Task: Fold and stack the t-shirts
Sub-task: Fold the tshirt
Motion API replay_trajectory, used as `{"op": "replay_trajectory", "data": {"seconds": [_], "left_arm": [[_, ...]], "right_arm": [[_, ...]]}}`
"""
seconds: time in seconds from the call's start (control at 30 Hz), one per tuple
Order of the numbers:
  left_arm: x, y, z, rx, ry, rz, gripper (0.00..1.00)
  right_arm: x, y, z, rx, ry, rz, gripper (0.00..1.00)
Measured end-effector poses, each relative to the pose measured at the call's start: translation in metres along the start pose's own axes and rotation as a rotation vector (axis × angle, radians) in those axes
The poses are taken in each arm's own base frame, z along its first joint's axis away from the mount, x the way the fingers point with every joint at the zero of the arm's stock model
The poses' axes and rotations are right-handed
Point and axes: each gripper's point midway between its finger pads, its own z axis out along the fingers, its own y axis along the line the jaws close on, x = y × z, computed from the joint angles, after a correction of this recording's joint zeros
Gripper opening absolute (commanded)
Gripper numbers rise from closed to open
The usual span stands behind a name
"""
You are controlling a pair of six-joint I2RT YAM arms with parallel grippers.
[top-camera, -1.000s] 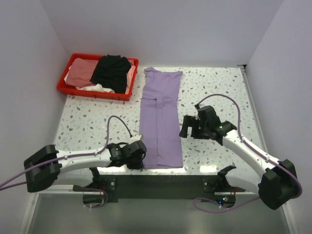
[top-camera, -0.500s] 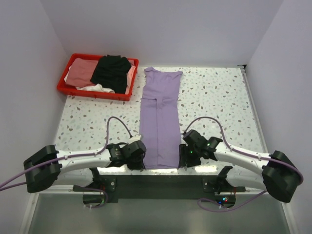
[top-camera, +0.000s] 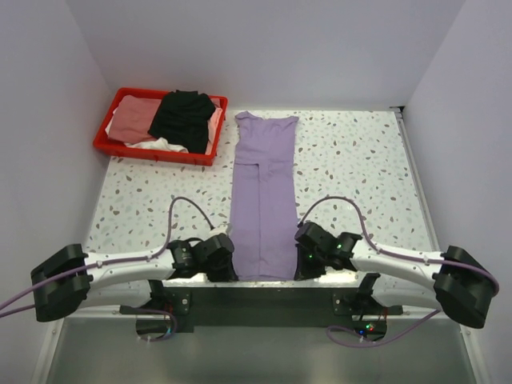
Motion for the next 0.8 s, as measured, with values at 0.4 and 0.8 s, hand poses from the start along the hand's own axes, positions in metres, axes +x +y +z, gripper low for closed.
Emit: {"op": "replay_trajectory", "data": {"seconds": [0.4, 0.8], "left_arm": [[0.006, 0.003, -0.021, 0.051, -0.003, -0.004, 0.0], [-0.115, -0.042, -0.037, 0.01, -0.272, 0.021, 0.0]], "right_arm": [[0.014, 0.017, -0.023, -0.041, -0.038, -0.041, 0.0], [-0.108, 0.033, -0.051, 0.073, -0.333, -0.116, 0.0]]}}
